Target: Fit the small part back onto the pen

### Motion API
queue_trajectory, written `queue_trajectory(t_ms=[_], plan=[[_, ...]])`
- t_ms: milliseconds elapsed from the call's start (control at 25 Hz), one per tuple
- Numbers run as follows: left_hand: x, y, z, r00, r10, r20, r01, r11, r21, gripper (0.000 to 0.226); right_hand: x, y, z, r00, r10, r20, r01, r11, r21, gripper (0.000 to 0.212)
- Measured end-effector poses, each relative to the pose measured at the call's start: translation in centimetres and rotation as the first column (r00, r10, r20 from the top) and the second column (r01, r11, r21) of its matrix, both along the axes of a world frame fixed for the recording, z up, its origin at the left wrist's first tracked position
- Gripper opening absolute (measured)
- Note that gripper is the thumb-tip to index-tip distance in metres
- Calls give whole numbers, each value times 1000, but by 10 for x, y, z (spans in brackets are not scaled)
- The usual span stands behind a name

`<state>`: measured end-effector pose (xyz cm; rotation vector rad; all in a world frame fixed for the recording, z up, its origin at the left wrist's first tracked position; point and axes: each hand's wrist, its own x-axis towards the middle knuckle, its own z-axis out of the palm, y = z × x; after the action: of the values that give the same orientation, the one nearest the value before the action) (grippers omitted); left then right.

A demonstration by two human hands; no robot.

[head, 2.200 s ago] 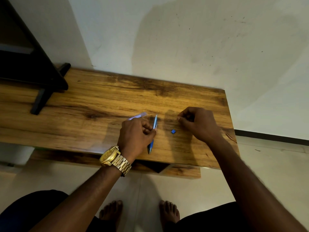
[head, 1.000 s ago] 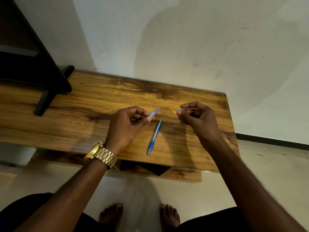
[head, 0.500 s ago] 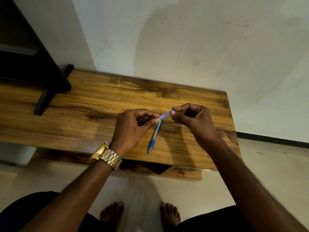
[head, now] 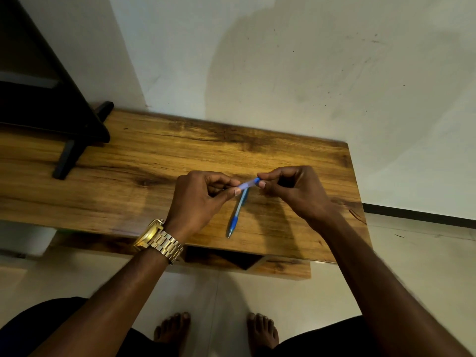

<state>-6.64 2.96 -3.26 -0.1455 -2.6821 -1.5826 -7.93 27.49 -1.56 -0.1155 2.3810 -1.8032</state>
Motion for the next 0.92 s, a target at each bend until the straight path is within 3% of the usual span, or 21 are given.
queue_trajectory(t_ms=[120, 200, 320, 440, 600, 760, 840, 880, 920], plan=[[-6, -9, -1, 988, 156, 2, -156, 988, -2, 16, -3, -12, -4, 983, -95, -160, 140, 944, 300, 31], [-8, -17, -4, 971, 234, 42, -230, 970, -84, 14, -1, -23, -7, 970, 8, -245, 112, 874, 472, 31], [-5, -19, -8, 954, 281, 108, -254, 943, -215, 15, 5, -45, -17, 968, 213, -134, -71, 742, 667, 40], [-2, -16, -9, 945, 302, 127, -251, 916, -312, 15, 7, -58, -22, 982, 187, -40, -97, 666, 740, 42], [-5, -13, -10, 939, 309, 153, -236, 899, -370, 19, 7, -76, -25, 995, 55, -83, 19, 715, 699, 35], [-1, -10, 3, 952, 275, 138, -200, 894, -401, 18, 3, -86, -17, 999, -45, 18, 21, 728, 685, 58], [0, -18, 12, 975, 215, 52, -178, 901, -395, 14, -10, -81, -5, 974, -188, 128, 109, 881, 461, 45], [-1, -26, 16, 983, 183, -18, -176, 902, -394, 13, -16, -76, 1, 944, -254, 211, 203, 950, 237, 30], [-1, -34, 18, 985, 148, -89, -171, 898, -405, 16, -18, -69, 7, 917, -291, 275, 299, 954, 13, 20]])
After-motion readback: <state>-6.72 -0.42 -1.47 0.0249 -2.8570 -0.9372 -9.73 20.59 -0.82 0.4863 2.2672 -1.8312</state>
